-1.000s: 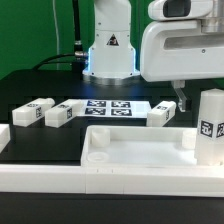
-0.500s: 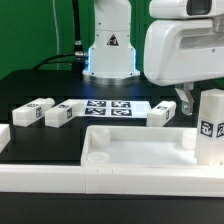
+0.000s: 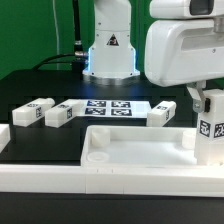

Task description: Assemble desk

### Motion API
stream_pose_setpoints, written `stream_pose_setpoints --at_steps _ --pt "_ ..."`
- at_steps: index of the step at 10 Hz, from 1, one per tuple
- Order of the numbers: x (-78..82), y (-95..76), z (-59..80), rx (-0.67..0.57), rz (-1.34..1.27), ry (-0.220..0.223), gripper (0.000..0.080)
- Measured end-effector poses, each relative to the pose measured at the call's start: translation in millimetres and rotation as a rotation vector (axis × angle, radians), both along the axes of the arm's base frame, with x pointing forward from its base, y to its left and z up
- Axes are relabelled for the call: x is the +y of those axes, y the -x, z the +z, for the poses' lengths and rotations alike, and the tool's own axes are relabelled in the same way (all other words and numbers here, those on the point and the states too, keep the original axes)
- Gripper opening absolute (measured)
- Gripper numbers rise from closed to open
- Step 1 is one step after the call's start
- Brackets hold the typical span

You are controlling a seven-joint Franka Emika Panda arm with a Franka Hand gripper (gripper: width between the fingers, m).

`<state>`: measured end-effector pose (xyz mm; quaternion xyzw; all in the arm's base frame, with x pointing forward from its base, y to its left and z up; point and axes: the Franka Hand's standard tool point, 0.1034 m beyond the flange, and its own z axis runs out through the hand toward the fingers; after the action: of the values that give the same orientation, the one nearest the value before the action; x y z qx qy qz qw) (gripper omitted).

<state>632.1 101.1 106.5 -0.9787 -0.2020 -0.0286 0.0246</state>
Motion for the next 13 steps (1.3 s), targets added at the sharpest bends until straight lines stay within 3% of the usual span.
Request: stream_pose_setpoints --at_steps 3,8,13 --pt "0.2 0.1 0.0 0.004 -0.053 -0.005 0.0288" --pt "0.3 -0.3 0.3 0.017 -0.634 -0.041 0.0288" --pt "0.5 0.0 0.4 0.053 -1.056 -0.071 0.0289"
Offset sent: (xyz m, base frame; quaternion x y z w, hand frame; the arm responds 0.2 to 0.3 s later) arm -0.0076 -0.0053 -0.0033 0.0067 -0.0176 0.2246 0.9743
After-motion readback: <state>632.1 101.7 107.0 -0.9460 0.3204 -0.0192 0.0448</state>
